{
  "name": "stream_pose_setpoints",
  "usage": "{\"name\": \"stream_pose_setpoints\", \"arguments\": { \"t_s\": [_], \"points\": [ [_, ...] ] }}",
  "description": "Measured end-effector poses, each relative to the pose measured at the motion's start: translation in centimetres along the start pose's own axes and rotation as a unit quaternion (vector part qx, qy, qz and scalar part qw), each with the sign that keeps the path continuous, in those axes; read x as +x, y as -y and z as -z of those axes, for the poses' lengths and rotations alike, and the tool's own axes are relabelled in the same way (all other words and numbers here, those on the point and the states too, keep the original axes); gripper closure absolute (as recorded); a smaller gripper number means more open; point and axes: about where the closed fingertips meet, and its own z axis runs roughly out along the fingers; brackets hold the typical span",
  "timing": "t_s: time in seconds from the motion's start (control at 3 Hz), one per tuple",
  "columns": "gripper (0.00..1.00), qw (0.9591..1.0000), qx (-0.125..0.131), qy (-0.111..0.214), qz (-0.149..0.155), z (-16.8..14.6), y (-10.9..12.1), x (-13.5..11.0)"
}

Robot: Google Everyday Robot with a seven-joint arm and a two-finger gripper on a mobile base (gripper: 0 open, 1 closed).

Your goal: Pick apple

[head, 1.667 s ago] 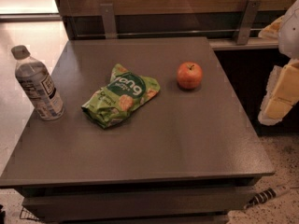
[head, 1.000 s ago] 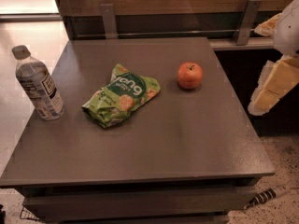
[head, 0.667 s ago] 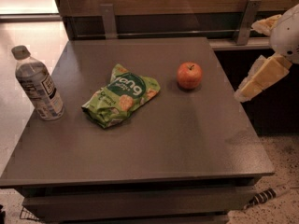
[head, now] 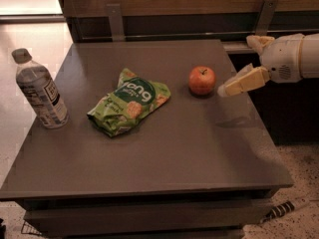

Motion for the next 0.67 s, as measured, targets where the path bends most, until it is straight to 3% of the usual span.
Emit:
{"name": "stream_pose_setpoints", "arguments": {
  "t_s": [0.33,0.67],
  "points": [
    [0.00,0.9986,-0.013,0.031,-0.041,-2.02,0.46,0.87],
    [0.00,0.9980,-0.016,0.036,-0.049,-2.44,0.51,1.11]
  ]
}}
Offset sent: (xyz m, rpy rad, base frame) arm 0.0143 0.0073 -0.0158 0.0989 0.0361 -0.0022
